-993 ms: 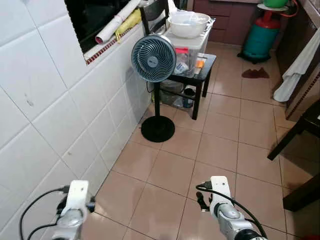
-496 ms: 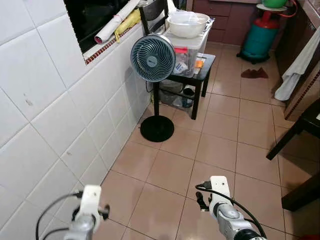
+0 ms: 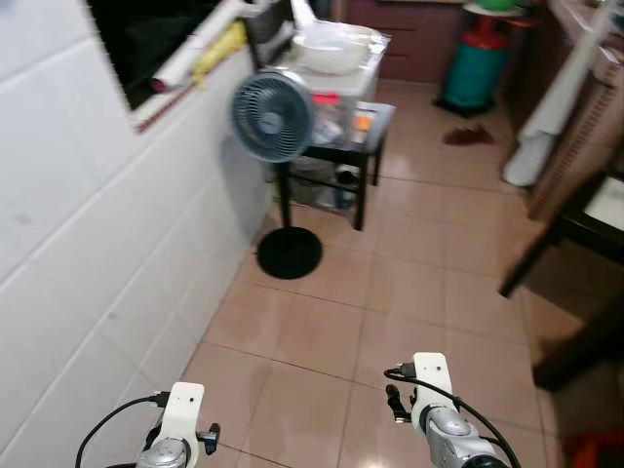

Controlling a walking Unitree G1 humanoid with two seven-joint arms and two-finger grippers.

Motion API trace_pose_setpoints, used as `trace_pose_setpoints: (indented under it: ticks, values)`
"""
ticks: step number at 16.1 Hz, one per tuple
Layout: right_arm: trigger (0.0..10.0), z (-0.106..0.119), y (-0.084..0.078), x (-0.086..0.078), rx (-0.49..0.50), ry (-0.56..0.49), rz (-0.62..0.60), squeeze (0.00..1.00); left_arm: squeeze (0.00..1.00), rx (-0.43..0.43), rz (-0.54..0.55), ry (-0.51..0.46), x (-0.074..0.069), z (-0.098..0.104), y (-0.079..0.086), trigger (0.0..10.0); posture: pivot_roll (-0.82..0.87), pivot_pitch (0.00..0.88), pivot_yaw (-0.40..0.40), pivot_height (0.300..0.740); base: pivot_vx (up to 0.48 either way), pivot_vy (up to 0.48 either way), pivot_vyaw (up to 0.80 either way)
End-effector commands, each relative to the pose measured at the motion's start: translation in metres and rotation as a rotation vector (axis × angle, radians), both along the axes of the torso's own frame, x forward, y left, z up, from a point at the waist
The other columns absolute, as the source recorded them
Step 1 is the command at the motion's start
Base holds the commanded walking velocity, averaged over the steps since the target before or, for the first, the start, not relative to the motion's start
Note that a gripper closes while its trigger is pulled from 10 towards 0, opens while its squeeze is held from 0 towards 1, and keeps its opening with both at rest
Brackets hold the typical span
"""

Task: Setting the table

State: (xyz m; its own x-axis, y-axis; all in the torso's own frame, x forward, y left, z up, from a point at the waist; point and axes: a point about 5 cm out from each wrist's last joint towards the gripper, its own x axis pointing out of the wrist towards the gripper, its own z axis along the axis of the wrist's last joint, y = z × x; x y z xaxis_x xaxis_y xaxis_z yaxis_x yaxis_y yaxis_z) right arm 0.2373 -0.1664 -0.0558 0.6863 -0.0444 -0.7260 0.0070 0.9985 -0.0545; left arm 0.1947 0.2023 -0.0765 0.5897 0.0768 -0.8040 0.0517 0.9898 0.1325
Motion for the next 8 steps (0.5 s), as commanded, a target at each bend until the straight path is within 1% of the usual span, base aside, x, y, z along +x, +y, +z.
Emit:
trace_pose_setpoints:
  ticks: [1,6,8]
  values:
    - [10.0,-0.0011,0.0002,-0.0015,0.007,0.008,-0.009,0.0,0.0,-0.004,-0.015,0.02,-0.0041,-0.0018,0.0019,10.0,-0.06,0.015,0.051,0.74,0.0,0.0,-0.8]
    - [10.0,-0.0012,0.0,-0.0018,0.003,0.009,-0.009,0.0,0.0,-0.012,-0.026,0.027,-0.0066,-0.0034,-0.0006,10.0,-0.06,0.013,0.052,0.74,0.0,0.0,-0.8]
    - [10.0,-0.0006,-0.0004,-0.0009,0.0,0.006,-0.009,0.0,0.0,-0.014,-0.035,0.03,-0.0069,-0.0042,-0.0043,10.0,-0.06,0.013,0.052,0.74,0.0,0.0,-0.58]
